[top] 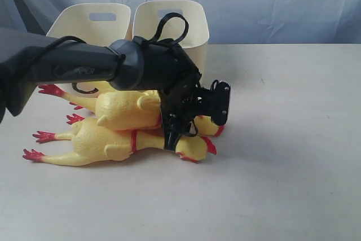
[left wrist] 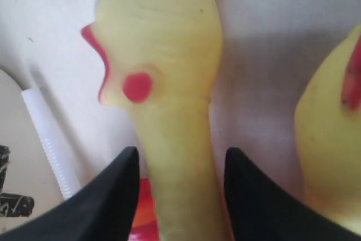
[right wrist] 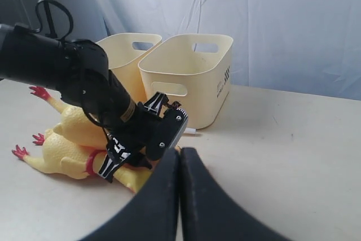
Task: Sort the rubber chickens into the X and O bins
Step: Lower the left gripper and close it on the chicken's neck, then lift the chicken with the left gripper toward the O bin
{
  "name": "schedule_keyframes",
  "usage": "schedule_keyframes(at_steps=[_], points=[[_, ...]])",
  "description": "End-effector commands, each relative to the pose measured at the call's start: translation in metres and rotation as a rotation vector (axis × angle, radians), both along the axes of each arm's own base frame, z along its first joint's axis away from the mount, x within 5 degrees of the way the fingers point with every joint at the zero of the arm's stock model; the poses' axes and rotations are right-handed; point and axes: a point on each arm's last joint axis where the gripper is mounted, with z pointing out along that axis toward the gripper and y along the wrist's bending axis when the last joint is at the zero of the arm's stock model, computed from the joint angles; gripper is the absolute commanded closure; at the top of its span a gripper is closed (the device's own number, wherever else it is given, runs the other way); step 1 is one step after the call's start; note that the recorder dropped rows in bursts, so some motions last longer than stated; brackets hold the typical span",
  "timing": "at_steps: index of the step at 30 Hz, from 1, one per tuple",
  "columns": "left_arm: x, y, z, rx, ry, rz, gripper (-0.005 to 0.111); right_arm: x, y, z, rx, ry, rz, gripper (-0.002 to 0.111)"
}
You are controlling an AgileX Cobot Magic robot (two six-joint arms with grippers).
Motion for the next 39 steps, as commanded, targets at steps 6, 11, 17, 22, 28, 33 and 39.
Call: schedule_keyframes(at_steps=[6, 11, 17, 22, 28, 33, 39], points=[[0.001, -0.004, 0.005, -0.007, -0.007, 0.005, 0.083, -0.001, 0.000, 0.002, 0.000, -0.016, -0.001, 0.108], [0.001, -0.003, 0.005, 0.000, -0.002, 0.007, 0.085, -0.001, 0.000, 0.002, 0.000, -0.016, -0.001, 0.108], [-0.001, 0.001, 0.004, 0.043, 0.016, 0.015, 0.085, -0.001, 0.000, 0.002, 0.000, -0.016, -0.001, 0.108], [-0.003, 0.004, 0.007, 0.066, 0.029, 0.026, 0.085, -0.001, 0.000, 0.002, 0.000, -0.015, 0.000, 0.108], [-0.009, -0.005, 0.026, 0.063, 0.013, 0.012, 0.085, -0.001, 0.000, 0.002, 0.000, -0.015, 0.000, 0.108], [-0.018, -0.014, 0.042, 0.069, 0.007, 0.018, 0.086, -0.001, 0.000, 0.002, 0.000, -0.015, 0.000, 0.108], [-0.025, -0.007, 0.072, 0.106, -0.032, 0.123, 0.087, -0.001, 0.000, 0.002, 0.000, -0.015, 0.000, 0.108]])
